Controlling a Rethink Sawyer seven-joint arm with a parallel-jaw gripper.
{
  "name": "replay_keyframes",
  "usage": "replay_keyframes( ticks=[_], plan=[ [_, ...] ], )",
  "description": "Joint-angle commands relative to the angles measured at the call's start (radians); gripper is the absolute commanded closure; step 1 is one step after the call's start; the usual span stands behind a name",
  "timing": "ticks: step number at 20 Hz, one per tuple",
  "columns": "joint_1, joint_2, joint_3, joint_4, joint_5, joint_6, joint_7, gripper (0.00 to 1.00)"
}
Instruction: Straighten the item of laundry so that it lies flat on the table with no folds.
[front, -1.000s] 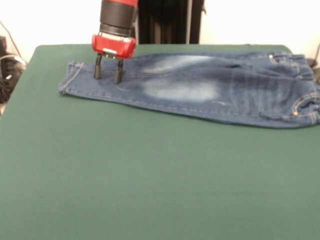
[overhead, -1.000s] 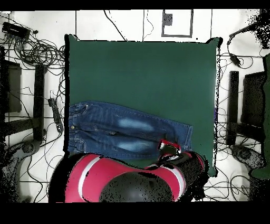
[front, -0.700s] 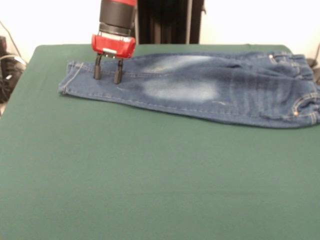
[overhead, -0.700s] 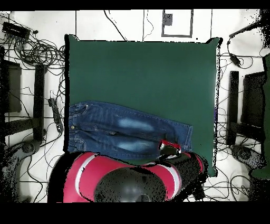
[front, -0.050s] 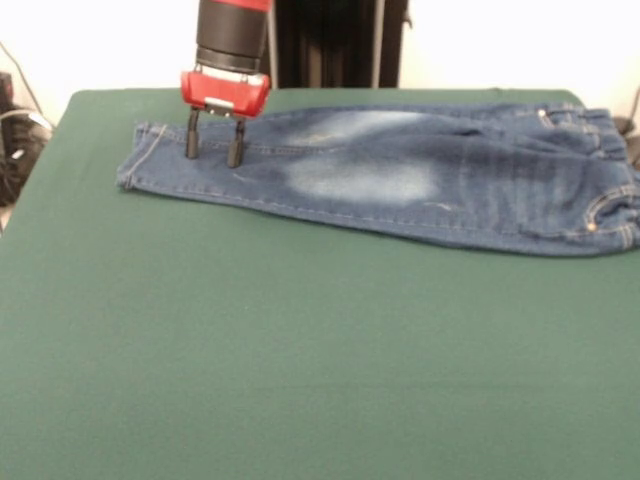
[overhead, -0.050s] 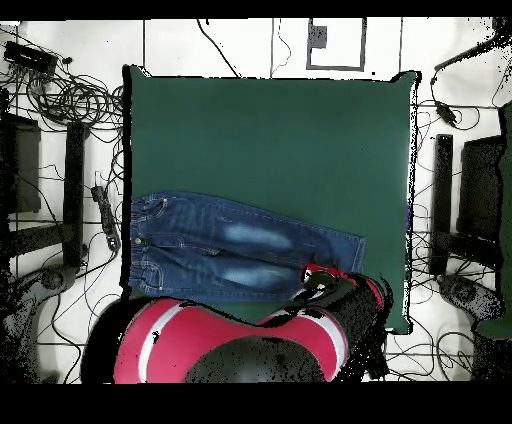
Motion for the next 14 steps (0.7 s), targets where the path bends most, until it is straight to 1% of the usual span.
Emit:
replay_keyframes(
  ticks=[1, 3, 7, 12, 14],
  plan=[
    [-0.064, -0.071, 0.275, -0.064, -0.093, 0.371, -0.080, 0.00],
    [-0.063, -0.090, 0.278, -0.066, -0.113, 0.362, -0.083, 0.00],
    [-0.031, -0.044, 0.229, -0.147, -0.133, 0.262, -0.082, 0.00],
    [-0.039, -0.013, 0.225, -0.205, -0.169, 0.208, -0.088, 0.00],
    [-0.040, -0.001, 0.215, -0.218, -0.166, 0.187, -0.089, 0.00]
  ],
)
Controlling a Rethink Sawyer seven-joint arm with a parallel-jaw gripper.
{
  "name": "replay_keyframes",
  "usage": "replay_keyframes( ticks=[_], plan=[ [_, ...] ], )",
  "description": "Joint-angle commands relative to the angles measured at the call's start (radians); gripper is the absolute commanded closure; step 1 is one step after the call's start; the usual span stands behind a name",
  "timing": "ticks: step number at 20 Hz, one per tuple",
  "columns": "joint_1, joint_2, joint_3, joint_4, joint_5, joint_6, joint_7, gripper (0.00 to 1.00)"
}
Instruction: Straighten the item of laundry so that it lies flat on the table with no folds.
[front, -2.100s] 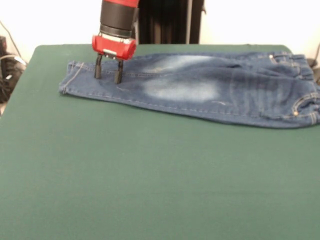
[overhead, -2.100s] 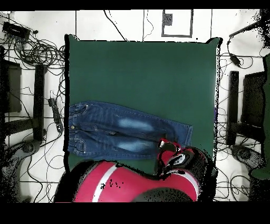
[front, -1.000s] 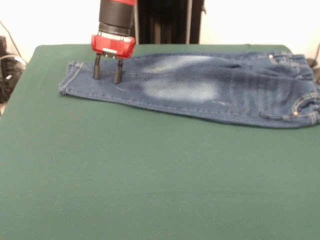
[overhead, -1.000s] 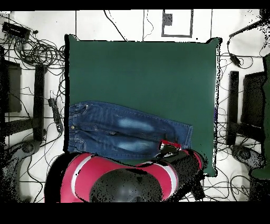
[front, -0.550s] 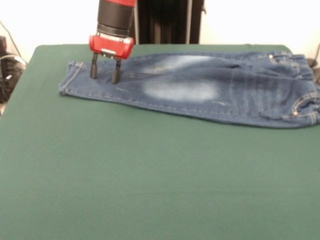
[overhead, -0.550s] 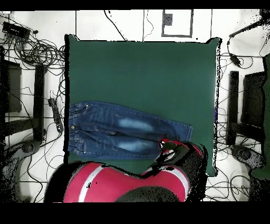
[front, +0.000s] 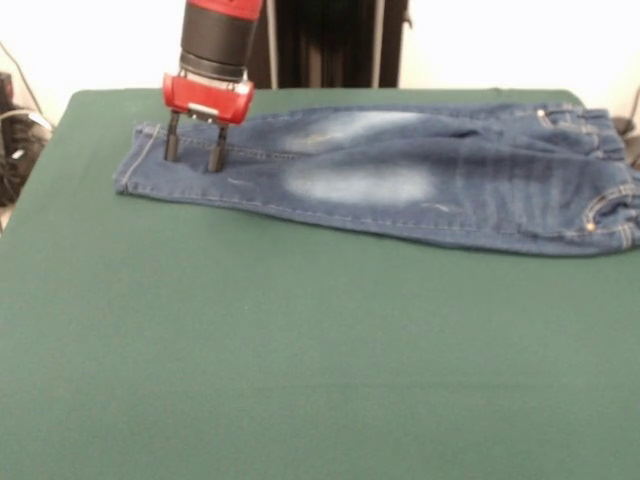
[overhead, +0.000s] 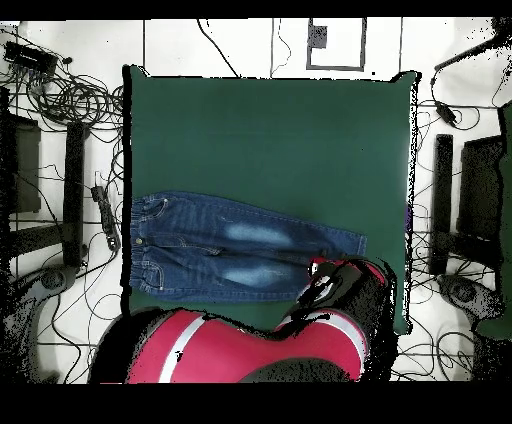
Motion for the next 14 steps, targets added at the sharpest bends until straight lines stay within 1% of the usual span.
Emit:
replay_keyframes(
  ticks=[1, 7, 12, 14],
  plan=[
    [-0.007, 0.061, 0.137, -0.169, -0.018, 0.021, -0.083, 0.00],
    [-0.006, 0.104, 0.100, -0.206, 0.048, -0.061, -0.134, 0.00],
    [0.019, 0.124, 0.023, -0.201, 0.154, -0.139, -0.210, 0.00],
    [0.031, 0.114, 0.010, -0.198, 0.141, -0.123, -0.193, 0.00]
  ],
)
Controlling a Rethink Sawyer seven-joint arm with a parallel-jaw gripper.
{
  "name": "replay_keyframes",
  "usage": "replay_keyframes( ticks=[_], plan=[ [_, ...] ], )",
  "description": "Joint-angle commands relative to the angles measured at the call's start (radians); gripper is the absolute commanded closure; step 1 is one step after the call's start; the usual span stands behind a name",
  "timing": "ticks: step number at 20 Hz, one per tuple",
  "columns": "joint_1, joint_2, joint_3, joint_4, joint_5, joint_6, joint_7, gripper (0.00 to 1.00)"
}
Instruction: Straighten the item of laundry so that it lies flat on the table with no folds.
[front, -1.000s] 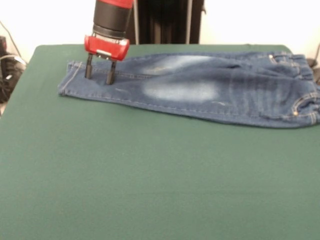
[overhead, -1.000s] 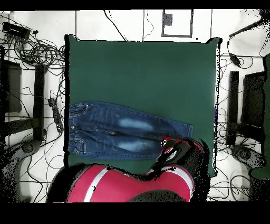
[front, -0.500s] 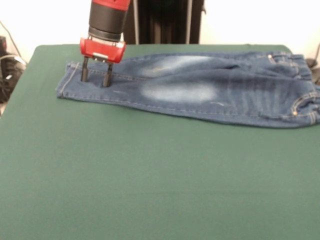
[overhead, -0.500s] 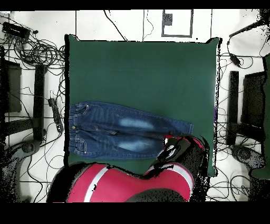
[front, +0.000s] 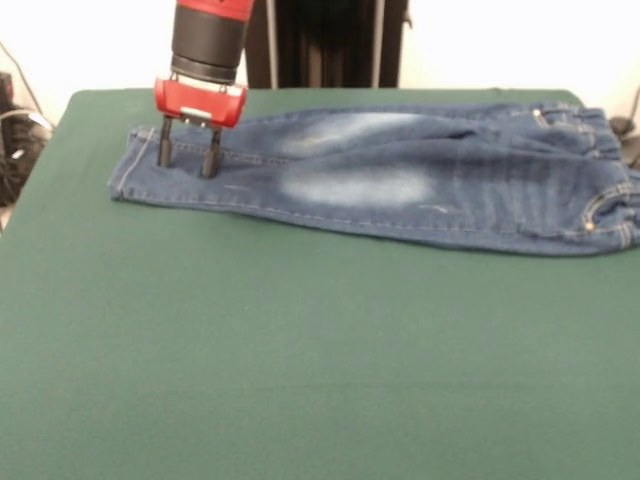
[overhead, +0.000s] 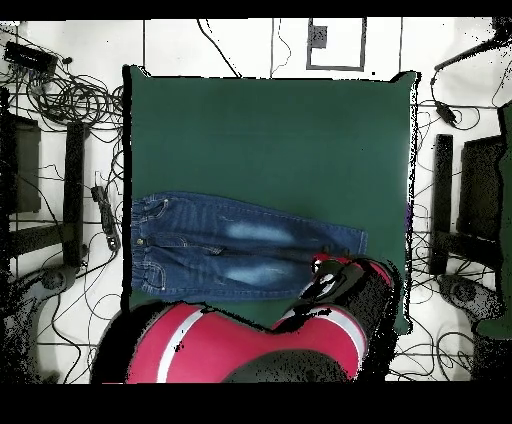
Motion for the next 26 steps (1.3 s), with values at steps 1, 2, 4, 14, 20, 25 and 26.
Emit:
replay_keyframes(
  ticks=[1, 2, 4, 14, 20, 25, 26],
  plan=[
    [0.030, 0.072, 0.057, -0.171, 0.096, -0.029, -0.183, 0.00],
    [0.035, 0.071, 0.048, -0.172, 0.101, -0.027, -0.180, 0.00],
    [0.045, 0.070, 0.026, -0.176, 0.114, -0.027, -0.184, 0.00],
    [0.046, 0.050, -0.004, -0.196, 0.093, -0.026, -0.174, 0.00],
    [0.042, 0.061, -0.003, -0.205, 0.093, -0.033, -0.163, 0.00],
    [0.043, 0.070, 0.038, -0.196, 0.029, 0.023, -0.088, 0.00],
    [0.036, 0.065, 0.066, -0.182, 0.003, 0.056, -0.055, 0.00]
  ],
)
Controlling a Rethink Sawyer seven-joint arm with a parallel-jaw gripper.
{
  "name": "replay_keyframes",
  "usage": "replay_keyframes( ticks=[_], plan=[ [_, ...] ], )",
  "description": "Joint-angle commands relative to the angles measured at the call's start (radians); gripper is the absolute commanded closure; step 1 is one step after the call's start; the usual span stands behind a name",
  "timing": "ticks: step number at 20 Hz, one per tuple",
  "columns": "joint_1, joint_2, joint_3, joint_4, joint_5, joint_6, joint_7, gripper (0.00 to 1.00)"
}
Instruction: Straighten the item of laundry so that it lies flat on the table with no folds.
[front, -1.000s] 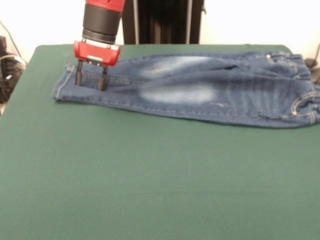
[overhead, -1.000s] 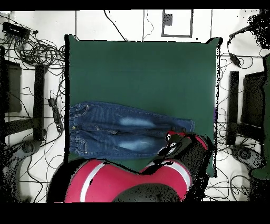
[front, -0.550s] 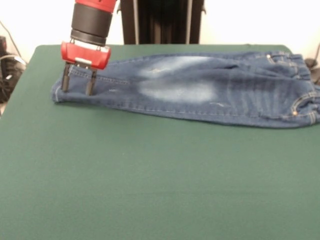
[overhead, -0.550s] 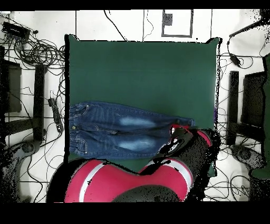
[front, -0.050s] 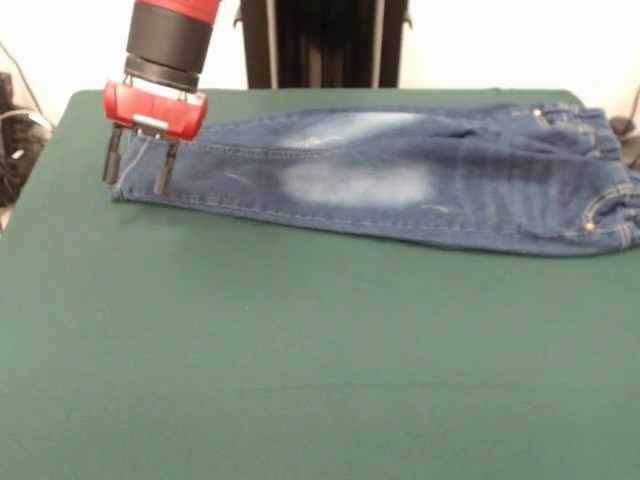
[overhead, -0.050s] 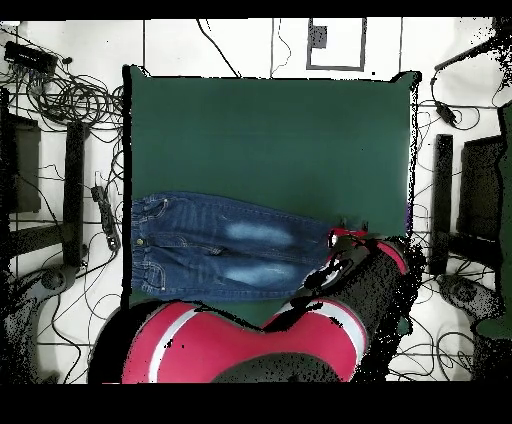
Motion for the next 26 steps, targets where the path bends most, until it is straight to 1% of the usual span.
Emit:
replay_keyframes(
  ticks=[1, 2, 3, 4, 5, 6, 8, 9, 11, 12, 14, 15, 18, 21, 23, 26],
  plan=[
    [0.020, 0.047, 0.166, -0.027, -0.031, 0.095, -0.022, 0.00],
    [0.006, 0.034, 0.206, -0.002, -0.059, 0.135, 0.006, 0.00],
    [-0.003, 0.027, 0.226, 0.013, -0.066, 0.157, 0.014, 0.00],
    [-0.027, 0.000, 0.282, 0.046, -0.107, 0.207, 0.024, 0.00],
    [-0.033, -0.007, 0.294, 0.059, -0.099, 0.221, 0.021, 0.00],
    [-0.043, -0.022, 0.313, 0.086, -0.079, 0.247, 0.013, 0.00],
    [-0.045, -0.039, 0.321, 0.121, -0.022, 0.278, 0.013, 0.00],
    [-0.053, -0.050, 0.334, 0.137, -0.008, 0.288, 0.016, 0.00],
    [-0.055, -0.065, 0.344, 0.173, 0.049, 0.303, 0.042, 0.00],
    [-0.041, -0.059, 0.327, 0.187, 0.098, 0.286, 0.082, 0.00],
    [-0.036, -0.057, 0.327, 0.204, 0.143, 0.280, 0.110, 0.00],
    [-0.046, -0.061, 0.342, 0.211, 0.149, 0.290, 0.102, 0.00],
    [-0.021, -0.044, 0.321, 0.220, 0.204, 0.270, 0.112, 0.00],
    [-0.014, -0.027, 0.313, 0.222, 0.241, 0.254, 0.104, 0.00],
    [-0.013, -0.009, 0.310, 0.219, 0.264, 0.235, 0.099, 0.00],
    [-0.012, 0.049, 0.301, 0.193, 0.295, 0.174, 0.091, 0.00]
  ],
)
